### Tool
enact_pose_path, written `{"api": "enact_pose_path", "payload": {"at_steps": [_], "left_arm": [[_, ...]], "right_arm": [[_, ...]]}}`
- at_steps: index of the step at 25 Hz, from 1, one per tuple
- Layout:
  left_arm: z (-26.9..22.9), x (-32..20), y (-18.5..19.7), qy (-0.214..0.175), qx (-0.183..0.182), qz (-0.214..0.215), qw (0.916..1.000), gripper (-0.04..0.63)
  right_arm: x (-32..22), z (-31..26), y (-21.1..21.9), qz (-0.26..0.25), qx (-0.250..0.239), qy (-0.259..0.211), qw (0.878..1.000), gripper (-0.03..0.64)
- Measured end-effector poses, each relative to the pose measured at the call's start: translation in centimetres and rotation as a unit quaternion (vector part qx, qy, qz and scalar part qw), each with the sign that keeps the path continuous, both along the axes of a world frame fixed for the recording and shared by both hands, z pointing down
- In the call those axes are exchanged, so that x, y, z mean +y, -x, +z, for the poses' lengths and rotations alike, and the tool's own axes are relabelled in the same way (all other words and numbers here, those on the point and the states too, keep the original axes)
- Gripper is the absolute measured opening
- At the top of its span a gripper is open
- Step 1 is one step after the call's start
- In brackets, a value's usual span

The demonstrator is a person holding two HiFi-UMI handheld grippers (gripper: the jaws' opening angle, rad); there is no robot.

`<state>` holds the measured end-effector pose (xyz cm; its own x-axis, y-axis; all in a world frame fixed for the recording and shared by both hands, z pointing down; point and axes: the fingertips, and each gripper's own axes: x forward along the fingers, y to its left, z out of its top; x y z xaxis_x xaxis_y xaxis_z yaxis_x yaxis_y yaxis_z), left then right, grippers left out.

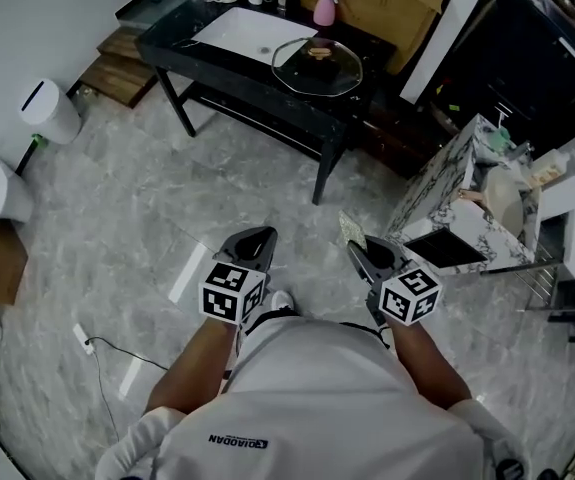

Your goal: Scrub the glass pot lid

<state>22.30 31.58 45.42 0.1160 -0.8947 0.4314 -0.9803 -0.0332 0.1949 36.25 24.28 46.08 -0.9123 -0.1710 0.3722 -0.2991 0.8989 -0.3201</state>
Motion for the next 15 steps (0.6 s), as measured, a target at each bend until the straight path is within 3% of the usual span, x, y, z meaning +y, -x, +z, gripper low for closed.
{"api": "enact_pose_path", "payload": {"at_steps": [5, 15], "left_arm": [[0.6, -1.5, 4.2, 0.001, 0.004, 0.006, 1.0, 0.015], [1.9, -4.9, 8.1, 0.013, 0.007, 0.019, 0.9997, 0.015]], "right_arm": [[-1.4, 0.1, 4.4, 0.004, 0.002, -0.004, 1.0, 0.084], [-5.3, 0.8, 8.8, 0.012, 0.004, 0.001, 1.0, 0.084]]}}
